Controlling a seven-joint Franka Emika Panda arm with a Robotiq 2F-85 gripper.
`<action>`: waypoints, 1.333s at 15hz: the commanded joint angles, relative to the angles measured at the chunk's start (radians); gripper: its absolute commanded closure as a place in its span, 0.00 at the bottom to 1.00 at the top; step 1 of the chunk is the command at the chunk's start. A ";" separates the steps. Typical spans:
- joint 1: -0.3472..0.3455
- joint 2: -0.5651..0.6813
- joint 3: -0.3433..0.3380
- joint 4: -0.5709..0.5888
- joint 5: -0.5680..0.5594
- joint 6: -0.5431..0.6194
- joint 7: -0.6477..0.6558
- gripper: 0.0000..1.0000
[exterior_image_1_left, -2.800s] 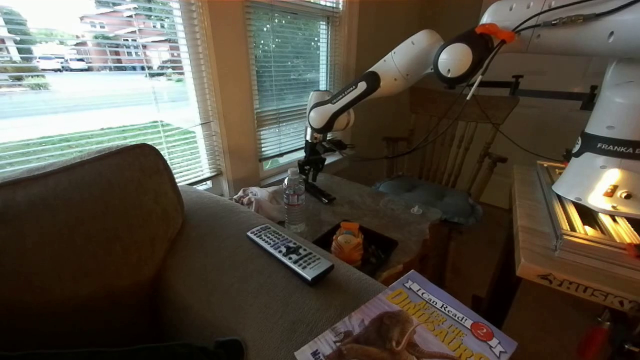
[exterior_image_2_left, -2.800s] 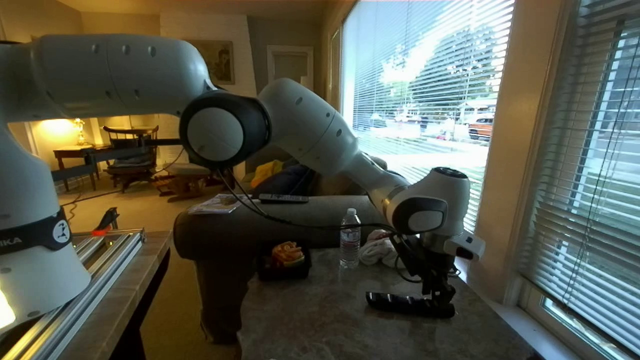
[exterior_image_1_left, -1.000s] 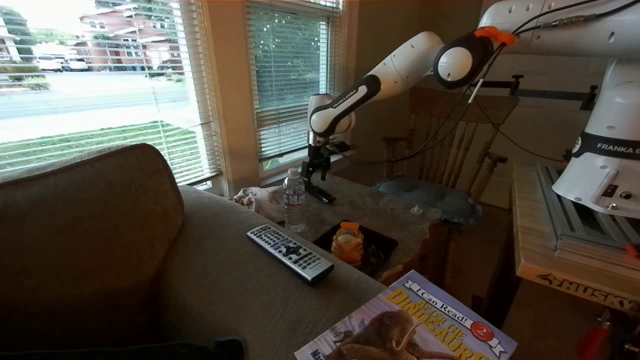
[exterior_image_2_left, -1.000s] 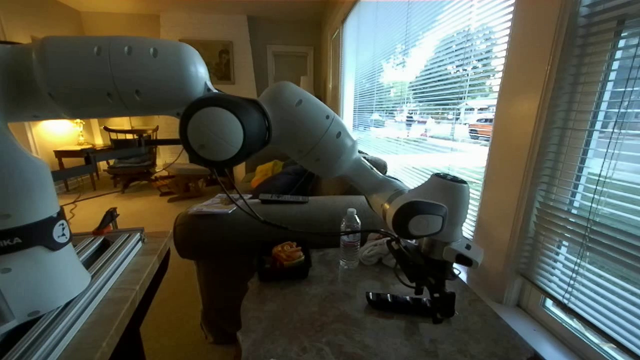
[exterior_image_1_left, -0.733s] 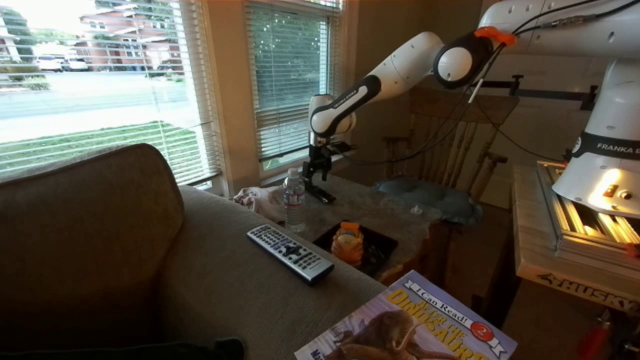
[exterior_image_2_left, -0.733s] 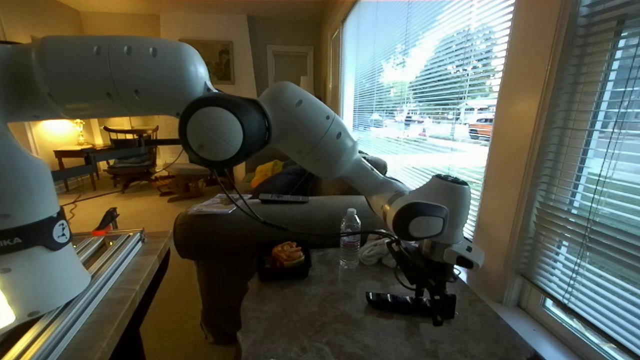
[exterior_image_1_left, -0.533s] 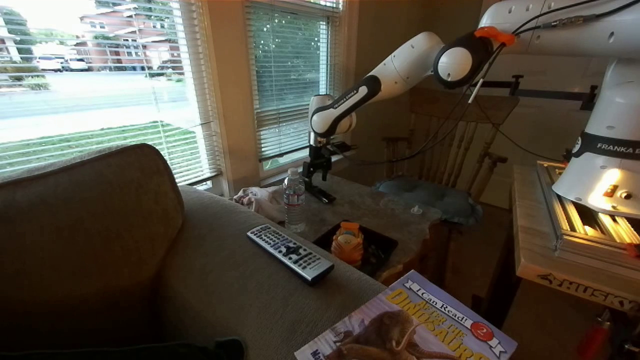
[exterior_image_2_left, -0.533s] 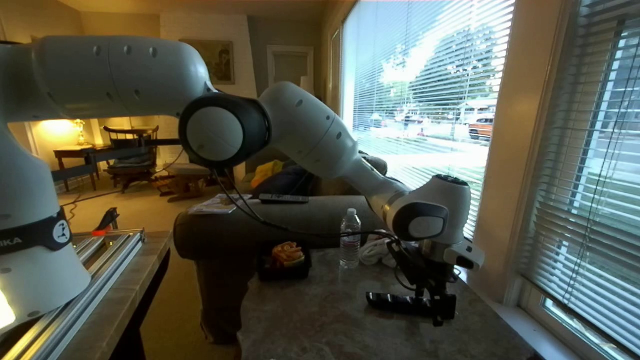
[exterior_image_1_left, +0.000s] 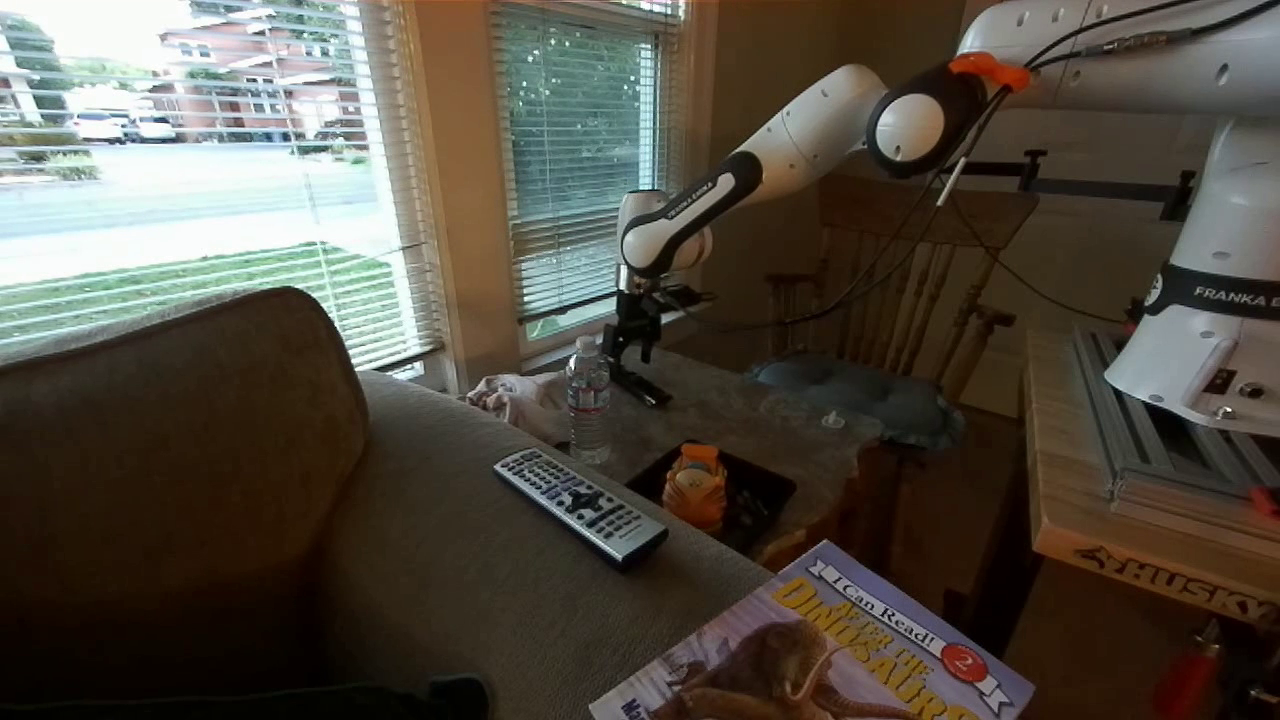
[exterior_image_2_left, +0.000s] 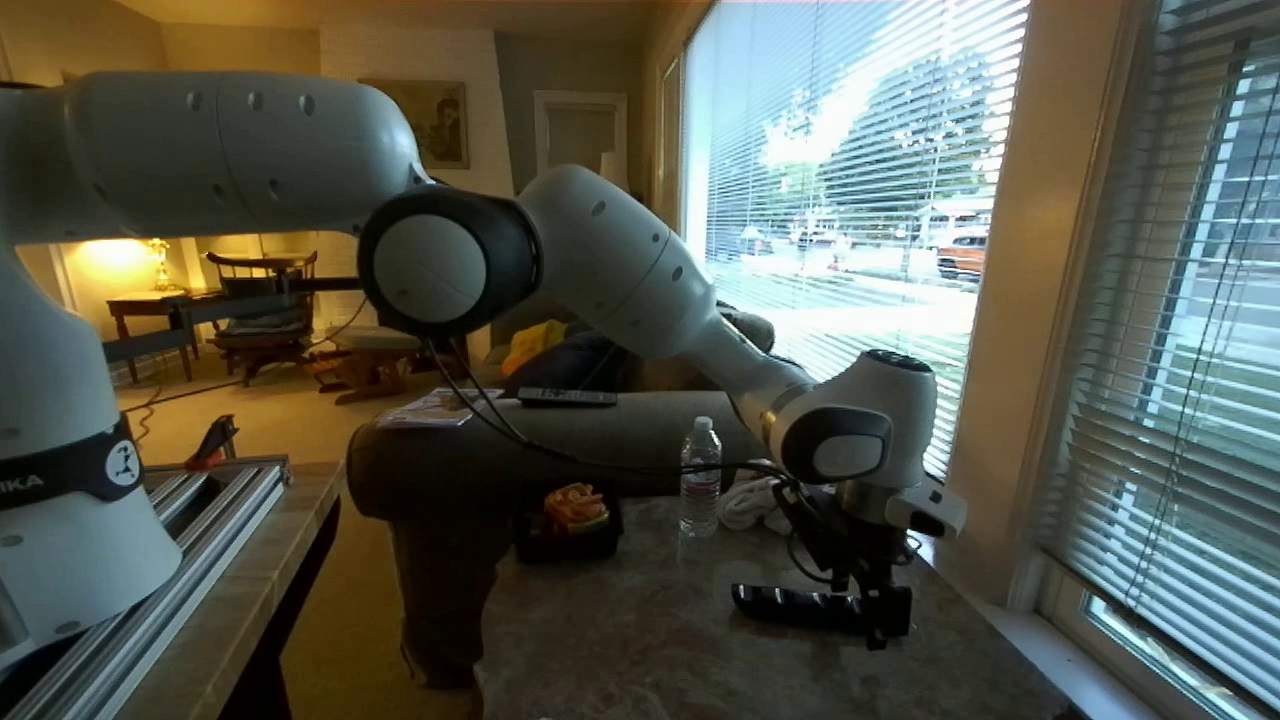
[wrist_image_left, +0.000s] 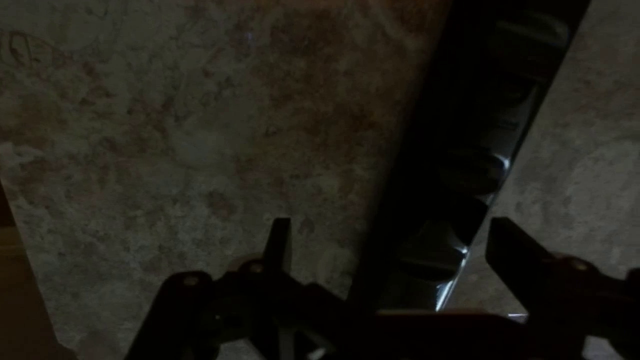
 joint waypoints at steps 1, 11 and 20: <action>-0.001 0.000 0.014 -0.011 -0.003 0.037 -0.024 0.00; -0.004 0.000 0.017 -0.014 -0.003 0.031 -0.032 0.34; -0.002 0.008 0.030 0.012 -0.001 0.012 -0.038 0.77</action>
